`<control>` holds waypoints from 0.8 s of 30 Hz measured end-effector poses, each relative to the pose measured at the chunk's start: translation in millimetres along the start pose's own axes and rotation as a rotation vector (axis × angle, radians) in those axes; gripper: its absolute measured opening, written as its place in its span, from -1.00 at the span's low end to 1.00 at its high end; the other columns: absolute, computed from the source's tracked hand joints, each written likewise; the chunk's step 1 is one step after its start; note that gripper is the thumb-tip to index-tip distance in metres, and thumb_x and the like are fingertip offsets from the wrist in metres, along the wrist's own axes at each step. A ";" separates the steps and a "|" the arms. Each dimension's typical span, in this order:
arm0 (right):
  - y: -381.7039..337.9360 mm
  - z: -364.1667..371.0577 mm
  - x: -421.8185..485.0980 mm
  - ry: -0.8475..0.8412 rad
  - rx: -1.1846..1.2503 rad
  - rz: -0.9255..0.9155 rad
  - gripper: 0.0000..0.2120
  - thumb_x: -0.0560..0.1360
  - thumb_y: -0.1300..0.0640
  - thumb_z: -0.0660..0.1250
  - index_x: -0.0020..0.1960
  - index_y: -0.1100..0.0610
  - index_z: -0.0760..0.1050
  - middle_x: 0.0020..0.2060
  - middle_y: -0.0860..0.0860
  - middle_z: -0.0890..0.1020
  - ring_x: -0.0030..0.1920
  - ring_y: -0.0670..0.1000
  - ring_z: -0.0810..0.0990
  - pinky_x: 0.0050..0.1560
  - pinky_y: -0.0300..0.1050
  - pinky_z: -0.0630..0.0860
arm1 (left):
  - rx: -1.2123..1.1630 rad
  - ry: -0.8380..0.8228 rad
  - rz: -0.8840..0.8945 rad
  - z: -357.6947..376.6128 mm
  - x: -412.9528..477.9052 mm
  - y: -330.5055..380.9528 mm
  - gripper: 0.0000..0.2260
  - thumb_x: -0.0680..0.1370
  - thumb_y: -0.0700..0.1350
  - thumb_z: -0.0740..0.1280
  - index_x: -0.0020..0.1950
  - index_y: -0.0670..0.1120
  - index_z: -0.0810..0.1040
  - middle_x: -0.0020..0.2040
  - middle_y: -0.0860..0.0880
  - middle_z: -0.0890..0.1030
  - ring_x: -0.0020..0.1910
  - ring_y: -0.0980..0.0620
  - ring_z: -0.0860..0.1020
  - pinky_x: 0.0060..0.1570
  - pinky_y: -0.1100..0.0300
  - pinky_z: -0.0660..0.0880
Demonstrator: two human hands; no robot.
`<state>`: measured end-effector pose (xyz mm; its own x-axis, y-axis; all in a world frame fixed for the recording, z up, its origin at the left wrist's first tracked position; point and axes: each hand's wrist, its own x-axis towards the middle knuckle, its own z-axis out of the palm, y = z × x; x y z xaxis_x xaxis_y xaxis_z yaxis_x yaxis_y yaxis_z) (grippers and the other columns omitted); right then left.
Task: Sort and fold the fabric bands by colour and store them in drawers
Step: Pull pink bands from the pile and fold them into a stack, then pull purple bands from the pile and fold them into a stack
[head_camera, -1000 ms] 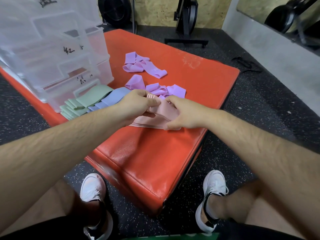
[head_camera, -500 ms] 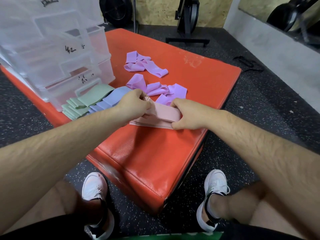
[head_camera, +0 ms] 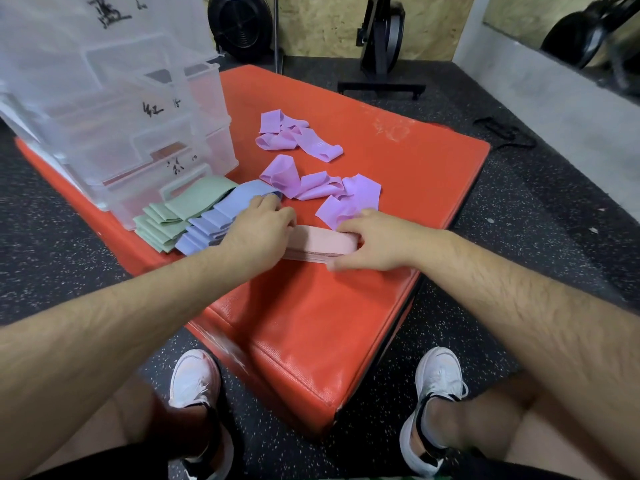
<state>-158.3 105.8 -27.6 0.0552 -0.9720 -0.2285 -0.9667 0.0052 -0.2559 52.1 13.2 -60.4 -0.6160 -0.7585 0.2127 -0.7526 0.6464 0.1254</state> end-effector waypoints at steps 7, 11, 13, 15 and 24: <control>-11.3 5.2 2.1 0.081 0.460 0.267 -0.74 0.35 0.08 0.47 -0.06 0.22 0.56 -0.18 0.20 0.70 -0.33 0.09 0.58 -0.26 0.06 0.55 | 0.186 0.052 0.069 -7.3 1.2 6.3 -0.72 0.51 -0.19 0.27 0.21 -0.05 0.56 0.17 -0.10 0.49 0.14 -0.20 0.43 0.06 -0.05 0.36; -18.2 0.1 0.7 0.158 0.562 0.220 -0.78 0.35 0.22 0.40 -0.06 0.32 0.55 -0.31 0.07 0.48 -0.34 0.05 0.42 -0.31 -0.14 0.29 | 0.017 0.052 0.144 -15.7 5.5 6.7 -0.52 0.42 -0.20 0.29 0.35 -0.02 0.48 0.21 -0.07 0.52 0.23 -0.18 0.45 0.15 -0.05 0.37; -21.1 -9.7 -3.2 0.217 0.626 0.149 -0.81 0.38 0.29 0.40 0.00 0.22 0.57 -0.27 -0.03 0.54 -0.31 -0.02 0.46 -0.30 -0.18 0.39 | -0.248 -0.034 0.215 -25.3 7.2 10.5 -0.44 0.41 -0.06 0.26 0.44 0.00 0.39 0.33 -0.01 0.50 0.33 -0.04 0.45 0.25 0.02 0.39; -23.1 -22.6 -7.4 0.266 0.718 0.050 -0.68 0.39 0.35 0.42 0.06 0.06 0.54 -0.18 -0.09 0.58 -0.23 -0.07 0.54 -0.22 -0.26 0.49 | -0.546 -0.191 0.205 -38.1 6.1 19.1 -0.36 0.42 0.05 0.24 0.52 0.11 0.24 0.41 0.10 0.45 0.35 0.18 0.45 0.28 0.19 0.40; -15.3 -59.5 -11.3 0.536 1.203 0.033 -0.56 0.48 0.34 0.45 0.31 0.19 0.45 0.03 0.14 0.68 -0.05 0.04 0.66 0.08 -0.10 0.61 | -0.956 -0.248 -0.064 -62.0 14.2 53.8 -0.79 0.64 -0.07 0.22 0.26 0.03 0.28 -0.02 0.10 0.58 -0.07 0.15 0.61 -0.18 0.39 0.50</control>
<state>-159.0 102.7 34.8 -0.3380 -0.9381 0.0761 -0.1255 -0.0352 -0.9915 17.3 42.3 9.5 -0.6941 -0.7197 -0.0171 -0.3491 0.3156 0.8823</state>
